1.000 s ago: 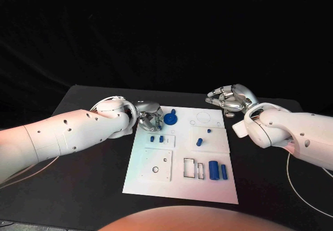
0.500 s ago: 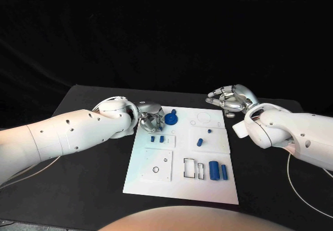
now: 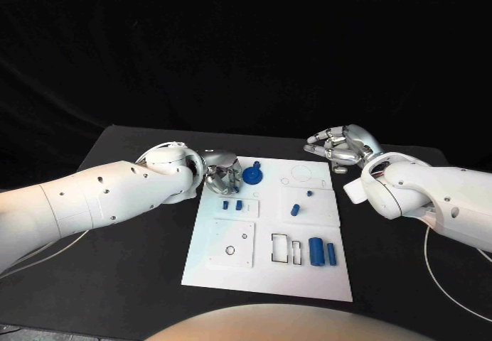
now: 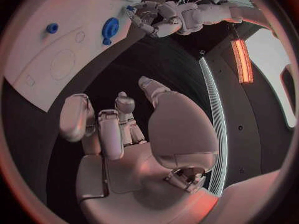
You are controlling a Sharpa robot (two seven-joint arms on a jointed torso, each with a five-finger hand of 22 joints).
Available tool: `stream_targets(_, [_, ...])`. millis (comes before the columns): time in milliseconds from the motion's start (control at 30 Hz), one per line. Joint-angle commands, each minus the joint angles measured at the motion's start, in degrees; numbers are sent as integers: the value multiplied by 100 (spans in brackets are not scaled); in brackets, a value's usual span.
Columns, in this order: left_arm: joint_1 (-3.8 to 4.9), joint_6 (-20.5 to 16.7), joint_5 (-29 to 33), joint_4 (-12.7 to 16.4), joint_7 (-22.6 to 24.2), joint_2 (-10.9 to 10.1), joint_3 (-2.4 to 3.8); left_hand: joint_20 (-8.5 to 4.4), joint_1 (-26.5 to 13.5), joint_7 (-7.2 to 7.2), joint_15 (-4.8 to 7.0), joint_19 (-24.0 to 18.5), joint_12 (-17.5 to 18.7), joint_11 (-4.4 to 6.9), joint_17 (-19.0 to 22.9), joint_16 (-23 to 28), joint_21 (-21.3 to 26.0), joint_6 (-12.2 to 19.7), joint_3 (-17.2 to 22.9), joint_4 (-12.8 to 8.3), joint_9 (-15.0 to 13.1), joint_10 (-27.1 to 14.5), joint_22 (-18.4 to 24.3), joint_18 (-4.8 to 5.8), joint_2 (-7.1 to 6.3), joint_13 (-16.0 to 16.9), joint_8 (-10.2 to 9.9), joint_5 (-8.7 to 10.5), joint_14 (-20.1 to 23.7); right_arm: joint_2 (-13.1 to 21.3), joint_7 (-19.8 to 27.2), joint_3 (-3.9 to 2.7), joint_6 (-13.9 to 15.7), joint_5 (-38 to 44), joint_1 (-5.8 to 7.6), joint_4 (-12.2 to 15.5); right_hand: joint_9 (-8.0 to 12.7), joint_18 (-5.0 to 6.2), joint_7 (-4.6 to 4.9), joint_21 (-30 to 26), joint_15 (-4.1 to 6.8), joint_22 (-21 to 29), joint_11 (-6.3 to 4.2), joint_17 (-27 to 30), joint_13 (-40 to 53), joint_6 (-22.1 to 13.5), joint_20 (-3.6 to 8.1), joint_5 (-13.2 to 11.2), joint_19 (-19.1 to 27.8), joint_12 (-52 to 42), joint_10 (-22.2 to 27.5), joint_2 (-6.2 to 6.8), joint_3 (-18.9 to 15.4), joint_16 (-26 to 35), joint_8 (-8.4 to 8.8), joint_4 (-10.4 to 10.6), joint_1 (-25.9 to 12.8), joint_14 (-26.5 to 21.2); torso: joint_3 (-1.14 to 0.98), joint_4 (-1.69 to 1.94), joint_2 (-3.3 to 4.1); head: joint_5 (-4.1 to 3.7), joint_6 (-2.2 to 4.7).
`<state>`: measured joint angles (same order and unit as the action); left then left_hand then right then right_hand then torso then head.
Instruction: Assemble the parts on the task board
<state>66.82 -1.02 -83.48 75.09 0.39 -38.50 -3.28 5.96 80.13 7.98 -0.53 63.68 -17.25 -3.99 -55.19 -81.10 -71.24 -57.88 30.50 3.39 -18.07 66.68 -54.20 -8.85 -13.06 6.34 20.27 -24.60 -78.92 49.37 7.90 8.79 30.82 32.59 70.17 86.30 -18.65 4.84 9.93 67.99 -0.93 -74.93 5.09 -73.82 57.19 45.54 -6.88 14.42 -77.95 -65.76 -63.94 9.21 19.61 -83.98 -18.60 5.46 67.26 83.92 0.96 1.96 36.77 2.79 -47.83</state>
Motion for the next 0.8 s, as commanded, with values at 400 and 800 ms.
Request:
stream_targets(400, [-2, 38, -16, 17, 27, 0, -3, 19, 12, -9, 36, 25, 38, -7, 13, 5, 2, -60, -22, -24, -18, 72, -17, 86, 57, 20, -7, 23, 4, -6, 38, 0, -52, 54, -3, 8, -6, 33, -3, -32, 15, -248, -3, -1, 1, -44, 10, 27, 12, 8, 9, 10, 7, 26, -26, 36, 43, 161, -1, -1, -1, 7, -2])
stream_targets(800, [-1, 219, 40, 28, 90, 4, -29, 15, 4, -31, 49, -6, 52, 14, 23, 8, 29, -115, -53, -23, -31, 137, 24, 78, 69, 40, 0, 36, 6, 5, 35, 0, -50, 54, -3, 14, -6, 33, -3, -32, 15, -248, -3, -1, 1, -44, 10, 27, 12, 8, 9, 10, 7, 26, -26, 36, 43, 161, -6, -3, -1, 0, -9])
